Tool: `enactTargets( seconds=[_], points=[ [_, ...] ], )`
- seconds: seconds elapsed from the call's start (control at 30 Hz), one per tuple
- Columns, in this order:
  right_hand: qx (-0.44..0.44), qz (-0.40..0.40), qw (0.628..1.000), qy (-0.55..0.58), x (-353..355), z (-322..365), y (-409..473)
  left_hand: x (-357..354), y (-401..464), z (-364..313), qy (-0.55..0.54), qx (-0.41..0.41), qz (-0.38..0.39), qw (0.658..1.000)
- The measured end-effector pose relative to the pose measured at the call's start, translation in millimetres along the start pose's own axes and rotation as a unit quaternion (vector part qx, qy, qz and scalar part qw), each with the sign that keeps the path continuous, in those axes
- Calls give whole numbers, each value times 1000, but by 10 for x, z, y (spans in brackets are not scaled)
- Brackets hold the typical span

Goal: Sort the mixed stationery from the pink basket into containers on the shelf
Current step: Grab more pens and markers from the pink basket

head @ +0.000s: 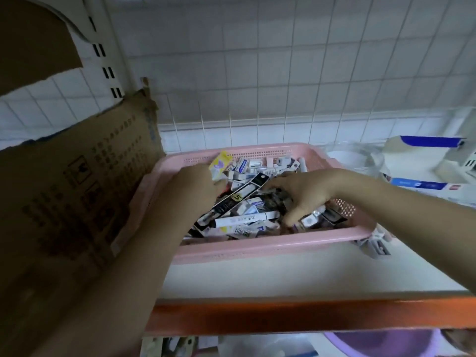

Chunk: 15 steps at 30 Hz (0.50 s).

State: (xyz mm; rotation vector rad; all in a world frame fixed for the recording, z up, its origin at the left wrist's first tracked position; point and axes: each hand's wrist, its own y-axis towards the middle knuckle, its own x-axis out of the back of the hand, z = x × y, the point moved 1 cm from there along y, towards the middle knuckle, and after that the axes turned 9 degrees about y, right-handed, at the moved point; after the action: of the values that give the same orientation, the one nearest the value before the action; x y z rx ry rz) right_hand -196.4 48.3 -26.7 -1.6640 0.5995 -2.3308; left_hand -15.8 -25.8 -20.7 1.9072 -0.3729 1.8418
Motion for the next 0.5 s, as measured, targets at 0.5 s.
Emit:
enactTargets(
  seconds=[0.5],
  points=[
    [-89, -114, 989, 14, -160, 159, 64, -139, 27, -118, 31, -113, 158, 980]
  ],
)
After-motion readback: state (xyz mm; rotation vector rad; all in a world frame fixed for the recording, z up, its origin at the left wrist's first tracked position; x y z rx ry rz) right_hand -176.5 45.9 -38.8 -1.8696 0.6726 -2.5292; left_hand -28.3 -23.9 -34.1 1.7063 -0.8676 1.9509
